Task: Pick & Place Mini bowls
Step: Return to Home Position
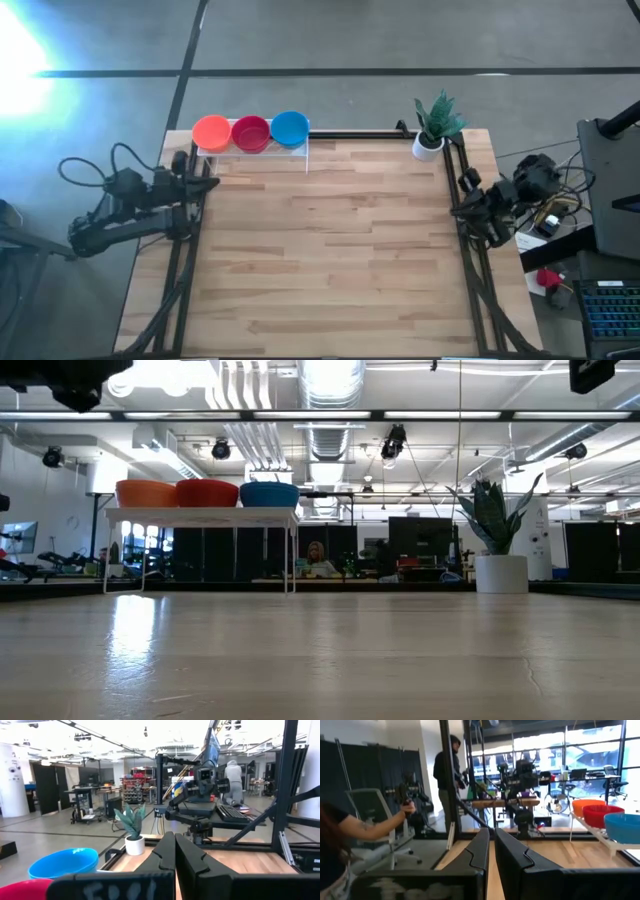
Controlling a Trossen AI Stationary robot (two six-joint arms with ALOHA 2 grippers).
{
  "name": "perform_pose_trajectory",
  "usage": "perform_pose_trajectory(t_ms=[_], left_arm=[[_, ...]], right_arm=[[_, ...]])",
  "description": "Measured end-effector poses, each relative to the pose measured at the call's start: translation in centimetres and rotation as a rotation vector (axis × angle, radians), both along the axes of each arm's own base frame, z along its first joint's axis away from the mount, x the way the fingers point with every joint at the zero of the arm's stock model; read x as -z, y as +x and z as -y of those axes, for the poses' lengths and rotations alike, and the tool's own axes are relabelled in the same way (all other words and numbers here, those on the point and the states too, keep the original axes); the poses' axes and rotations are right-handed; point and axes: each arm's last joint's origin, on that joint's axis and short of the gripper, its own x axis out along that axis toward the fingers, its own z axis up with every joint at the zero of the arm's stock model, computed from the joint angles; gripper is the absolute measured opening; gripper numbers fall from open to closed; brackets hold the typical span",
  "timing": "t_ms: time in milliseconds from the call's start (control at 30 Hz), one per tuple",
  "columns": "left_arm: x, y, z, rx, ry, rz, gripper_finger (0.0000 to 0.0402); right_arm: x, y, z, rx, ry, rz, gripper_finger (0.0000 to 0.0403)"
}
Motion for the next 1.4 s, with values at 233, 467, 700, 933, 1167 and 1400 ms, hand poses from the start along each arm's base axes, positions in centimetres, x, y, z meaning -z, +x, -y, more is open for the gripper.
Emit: perform_pose_trajectory(t_ms=[233,467,700,933,1167,1400], left_arm=[[2.0,1.4,-0.3,0.009,-0.003,-0.013,0.0000],[4.1,2.7,-0.6,0.035,-0.002,-0.026,0.0000],[6.8,3.9,-0.8,0.060,0.005,-0.029,0.0000],[9.5,4.9,-1.0,0.076,0.017,0.001,0.0000],[10.2,5.1,-1.1,0.080,0.013,-0.004,0.0000],[10.4,5.1,-1.1,0.087,-0.044,-0.020,0.0000]], right_arm=[[2.5,1.3,-1.2,0.013,-0.061,-0.018,0.0027],[5.0,2.3,-2.2,0.013,-0.094,-0.045,0.0027],[7.2,3.1,-2.9,0.014,-0.116,-0.046,0.0027],[8.6,3.5,-3.3,0.015,-0.142,-0.053,0.0027],[10.5,4.0,-3.8,0.021,-0.197,-0.041,0.0027],[11.8,4.4,-4.1,0.021,-0.193,-0.033,0.0027]])
